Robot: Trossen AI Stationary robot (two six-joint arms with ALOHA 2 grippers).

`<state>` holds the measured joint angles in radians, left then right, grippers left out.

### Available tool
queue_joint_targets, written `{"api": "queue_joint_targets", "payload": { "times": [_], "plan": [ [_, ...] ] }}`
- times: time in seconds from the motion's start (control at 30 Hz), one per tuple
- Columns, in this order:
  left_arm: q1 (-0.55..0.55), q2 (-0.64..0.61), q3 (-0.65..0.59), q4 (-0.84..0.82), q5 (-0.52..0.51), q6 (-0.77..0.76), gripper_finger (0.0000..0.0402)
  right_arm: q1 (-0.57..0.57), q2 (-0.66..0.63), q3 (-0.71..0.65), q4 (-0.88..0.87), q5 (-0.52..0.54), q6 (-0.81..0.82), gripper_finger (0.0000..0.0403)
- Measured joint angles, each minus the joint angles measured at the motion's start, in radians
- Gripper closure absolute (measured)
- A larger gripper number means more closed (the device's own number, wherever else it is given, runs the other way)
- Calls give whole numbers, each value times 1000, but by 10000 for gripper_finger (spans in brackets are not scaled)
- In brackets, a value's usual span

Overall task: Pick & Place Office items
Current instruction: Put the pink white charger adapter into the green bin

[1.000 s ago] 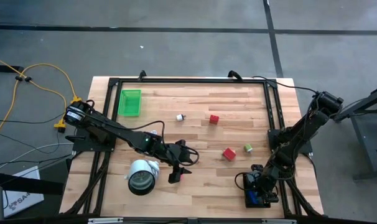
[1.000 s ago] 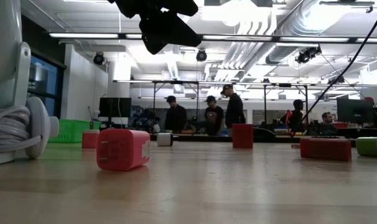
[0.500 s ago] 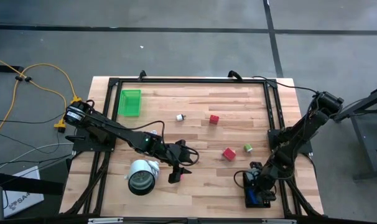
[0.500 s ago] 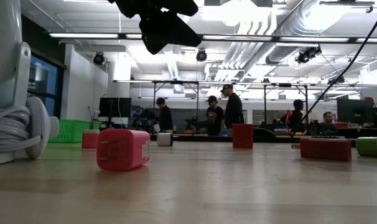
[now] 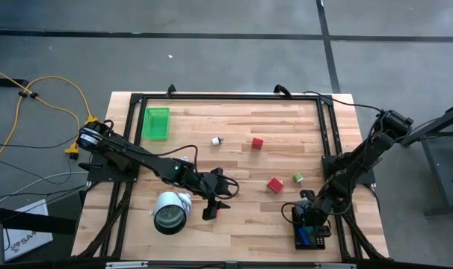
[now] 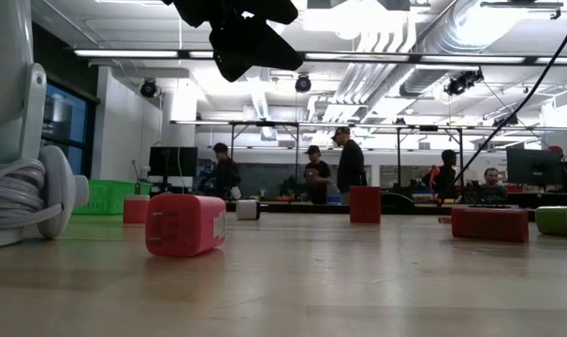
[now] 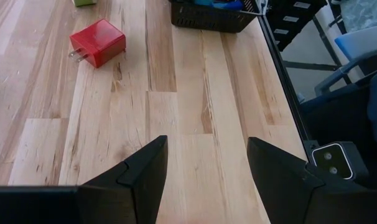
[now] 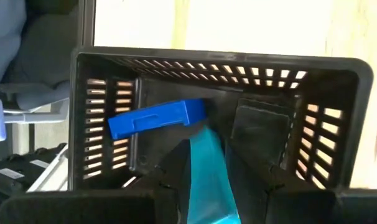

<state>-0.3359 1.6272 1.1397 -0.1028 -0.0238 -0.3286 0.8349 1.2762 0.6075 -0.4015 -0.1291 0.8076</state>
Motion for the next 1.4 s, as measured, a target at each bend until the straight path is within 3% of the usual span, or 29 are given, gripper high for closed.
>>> {"api": "queue_joint_targets", "payload": {
  "times": [0.77, 1.07, 1.4],
  "plan": [
    [0, 0, 0, 0, 0, 0, 188, -3, -1, 1, 17, -11, -27, 316],
    [0, 0, 0, 0, 0, 0, 188, -118, -2, 1, 17, -200, -33, 316],
    [0, 0, 0, 0, 0, 0, 188, -310, -3, 42, 31, -364, -175, 316]
  ]
}}
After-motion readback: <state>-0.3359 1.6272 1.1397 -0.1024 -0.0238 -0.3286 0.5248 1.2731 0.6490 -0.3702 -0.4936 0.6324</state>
